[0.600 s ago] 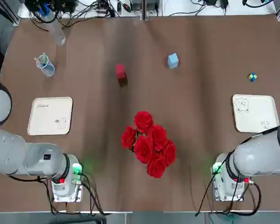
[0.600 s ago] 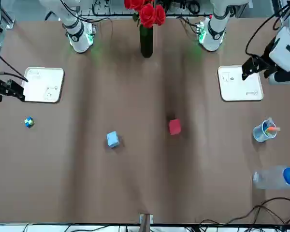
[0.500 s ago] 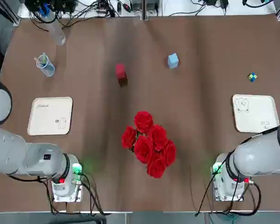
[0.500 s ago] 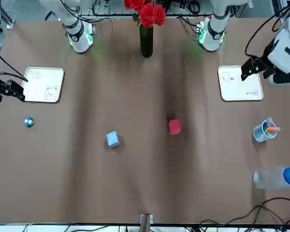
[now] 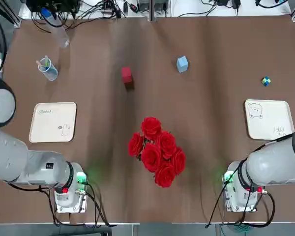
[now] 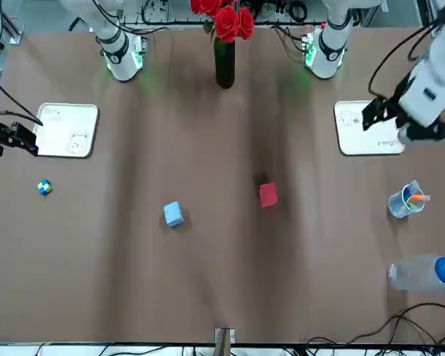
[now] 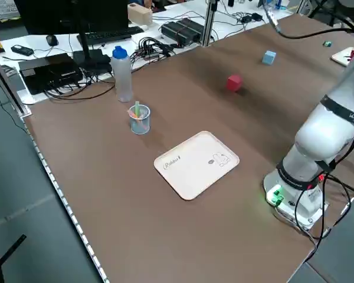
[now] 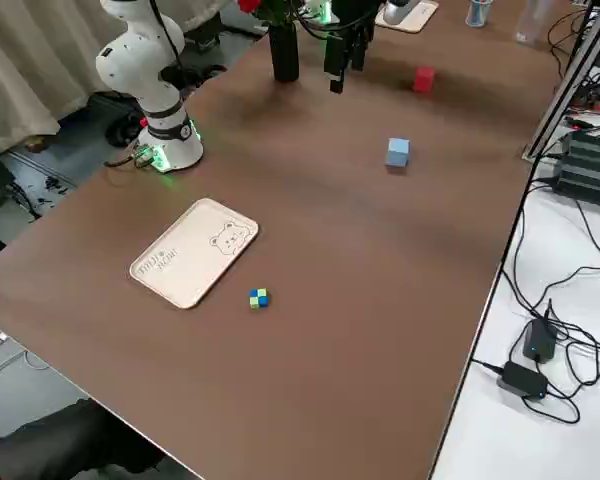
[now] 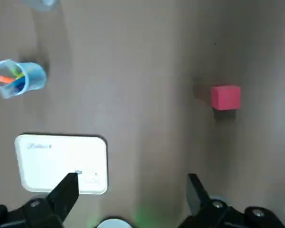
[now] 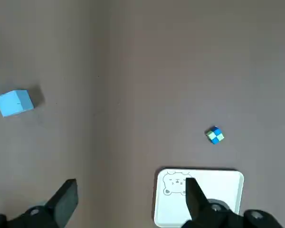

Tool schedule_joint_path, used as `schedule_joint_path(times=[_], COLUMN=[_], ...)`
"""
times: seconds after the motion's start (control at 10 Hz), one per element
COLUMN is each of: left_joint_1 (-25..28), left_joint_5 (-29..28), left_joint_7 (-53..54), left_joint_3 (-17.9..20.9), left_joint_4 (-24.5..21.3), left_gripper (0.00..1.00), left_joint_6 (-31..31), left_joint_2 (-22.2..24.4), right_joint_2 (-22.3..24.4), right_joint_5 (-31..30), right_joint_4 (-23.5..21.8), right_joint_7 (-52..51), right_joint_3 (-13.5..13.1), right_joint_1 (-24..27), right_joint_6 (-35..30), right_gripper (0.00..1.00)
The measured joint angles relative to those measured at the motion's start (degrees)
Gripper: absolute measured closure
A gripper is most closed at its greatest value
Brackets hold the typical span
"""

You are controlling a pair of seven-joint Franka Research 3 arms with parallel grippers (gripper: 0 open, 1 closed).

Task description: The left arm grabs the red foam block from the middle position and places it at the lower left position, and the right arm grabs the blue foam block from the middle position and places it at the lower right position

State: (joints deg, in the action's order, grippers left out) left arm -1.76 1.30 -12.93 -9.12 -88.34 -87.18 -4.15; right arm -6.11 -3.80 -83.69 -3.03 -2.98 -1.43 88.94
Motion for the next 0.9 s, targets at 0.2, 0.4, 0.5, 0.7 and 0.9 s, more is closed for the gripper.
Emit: schedule_joint_path(times=[0.2, 0.4, 0.5, 0.7, 0.9], left_joint_1=[-1.38, -5.8, -8.84, -13.41, -15.74], left_joint_5=[0.49, 0.49, 0.48, 0.47, -0.1], left_joint_7=[-6.39, -14.76, -18.19, -22.98, -24.52], left_joint_3=[-2.55, -4.13, -4.27, -4.34, -4.33], left_joint_4=[-0.43, -1.03, -3.01, -9.03, -12.23], left_gripper=[0.0, 0.0, 0.0, 0.0, 0.0], left_joint_6=[-5.61, -11.38, -16.14, -28.14, -33.14], left_joint_2=[-5.56, -10.25, -12.07, -16.38, -20.4], right_joint_2=[-0.55, -2.71, -4.44, -8.5, -12.7], right_joint_5=[0.01, 0.1, 0.25, 0.35, 0.38], right_joint_4=[-0.16, -0.45, -0.61, -0.9, -0.98], right_joint_7=[0.0, -0.03, 0.01, 1.4, 4.61], right_joint_3=[0.23, 0.38, 0.46, 0.61, 0.68], right_joint_1=[-0.93, -3.82, -6.14, -11.33, -16.42], right_joint_6=[0.01, 0.18, 0.25, 0.73, 4.5], right_gripper=[0.0, 0.0, 0.0, 0.0, 0.0])
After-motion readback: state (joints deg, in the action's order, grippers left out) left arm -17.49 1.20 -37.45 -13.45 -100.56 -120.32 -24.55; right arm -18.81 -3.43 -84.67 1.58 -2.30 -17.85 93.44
